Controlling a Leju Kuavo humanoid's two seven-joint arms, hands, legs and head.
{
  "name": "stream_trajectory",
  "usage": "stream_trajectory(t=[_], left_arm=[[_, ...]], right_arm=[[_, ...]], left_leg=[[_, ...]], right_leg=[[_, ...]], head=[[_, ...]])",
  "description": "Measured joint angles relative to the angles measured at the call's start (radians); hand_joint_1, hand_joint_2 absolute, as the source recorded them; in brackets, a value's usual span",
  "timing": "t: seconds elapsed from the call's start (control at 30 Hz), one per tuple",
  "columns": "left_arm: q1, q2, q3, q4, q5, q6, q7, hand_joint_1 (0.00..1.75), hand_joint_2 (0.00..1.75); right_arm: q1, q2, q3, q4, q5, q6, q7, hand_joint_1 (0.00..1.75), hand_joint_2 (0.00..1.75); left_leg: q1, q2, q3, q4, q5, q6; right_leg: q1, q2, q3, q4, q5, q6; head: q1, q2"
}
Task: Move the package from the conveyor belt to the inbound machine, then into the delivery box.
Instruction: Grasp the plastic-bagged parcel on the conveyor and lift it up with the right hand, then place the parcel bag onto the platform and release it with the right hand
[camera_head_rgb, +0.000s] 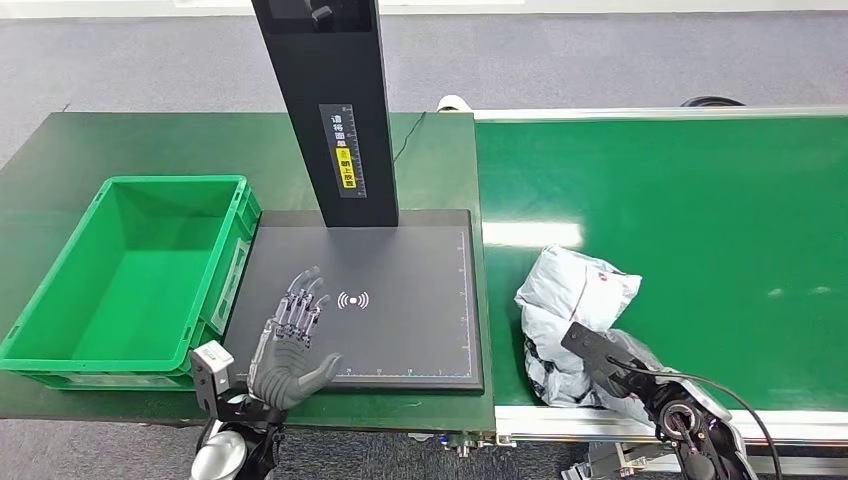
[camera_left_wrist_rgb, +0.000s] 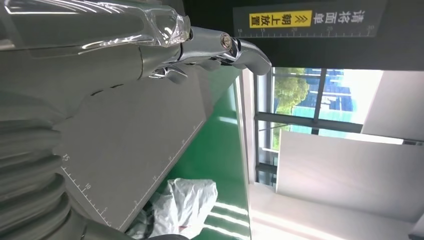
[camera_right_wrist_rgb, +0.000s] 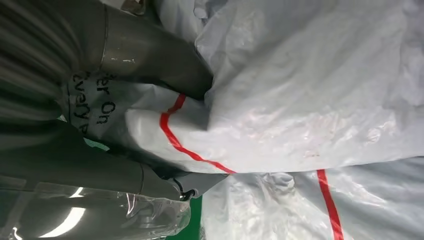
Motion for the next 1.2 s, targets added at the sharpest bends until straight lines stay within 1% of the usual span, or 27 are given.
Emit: stream_trajectory(t=[0.1, 0.2, 0.27, 0.37, 0.47, 0.6, 0.97, 1.03, 1.2], left_arm=[[0.021, 0.002, 0.006, -0.01, 0.006, 0.007, -0.005, 0.0, 1.75], [0.045, 0.002, 0.012, -0.026, 0.004, 0.01, -0.013, 0.0, 1.75], [0.054, 0.002, 0.014, -0.034, 0.0, 0.01, -0.02, 0.0, 1.75], [0.058, 0.001, 0.015, -0.039, -0.004, 0.01, -0.026, 0.0, 1.75], [0.058, 0.0, 0.016, -0.039, -0.01, 0.011, -0.035, 0.0, 1.75], [0.058, -0.001, 0.016, -0.039, -0.013, 0.011, -0.039, 0.0, 1.75], [0.058, -0.001, 0.021, -0.039, -0.014, 0.011, -0.04, 0.0, 1.75], [0.058, -0.003, 0.023, -0.039, -0.014, 0.012, -0.046, 0.0, 1.75], [0.053, -0.009, 0.026, -0.034, -0.022, 0.012, -0.071, 0.0, 1.75]], right_arm=[[-0.004, 0.013, -0.004, -0.032, -0.034, -0.092, -0.015, 1.75, 1.75], [-0.005, 0.038, -0.037, -0.089, -0.122, -0.177, -0.042, 1.75, 1.75], [-0.003, 0.059, -0.066, -0.133, -0.188, -0.217, -0.066, 1.75, 1.75], [0.003, 0.085, -0.1, -0.196, -0.244, -0.261, -0.104, 1.75, 1.75], [0.011, 0.104, -0.119, -0.245, -0.265, -0.284, -0.13, 1.75, 1.75], [0.019, 0.12, -0.133, -0.283, -0.27, -0.29, -0.136, 1.75, 1.75], [0.03, 0.136, -0.147, -0.311, -0.27, -0.296, -0.141, 1.75, 1.75], [0.031, 0.139, -0.147, -0.315, -0.263, -0.325, -0.162, 1.75, 1.75], [0.032, 0.155, -0.147, -0.356, -0.227, -0.437, -0.255, 1.75, 1.75]], left_leg=[[0.0, 0.0, 0.0, 0.0, 0.0, 0.0], [0.0, 0.0, -0.001, 0.0, 0.0, 0.0], [0.0, 0.0, -0.001, 0.0, 0.0, 0.0], [0.0, 0.0, -0.001, 0.0, 0.0, 0.0], [0.0, 0.0, -0.001, 0.0, 0.0, 0.0], [0.0, 0.0, -0.001, 0.0, 0.0, 0.0], [0.0, 0.0, -0.001, 0.0, 0.0, 0.0], [0.0, 0.0, -0.002, 0.0, 0.0, 0.0], [0.0, 0.0, -0.002, 0.0, 0.0, 0.0]], right_leg=[[0.0, 0.0, -0.001, 0.0, 0.0, 0.0], [0.0, 0.0, -0.002, 0.0, 0.0, 0.0], [0.0, 0.0, -0.002, 0.0, 0.0, 0.0], [0.0, 0.0, -0.003, 0.0, 0.0, 0.0], [0.0, 0.0, -0.003, 0.0, 0.0, 0.0], [0.0, 0.0, -0.003, 0.0, 0.0, 0.0], [0.0, 0.0, -0.003, 0.0, 0.0, 0.0], [0.0, 0.0, -0.003, 0.0, 0.0, 0.0], [0.0, 0.0, -0.003, 0.0, 0.0, 0.0]], head=[[0.0, 0.0], [0.0, 0.0], [0.0, 0.0], [0.0, 0.0], [0.0, 0.0], [0.0, 0.0], [0.0, 0.0], [0.0, 0.0], [0.0, 0.0]])
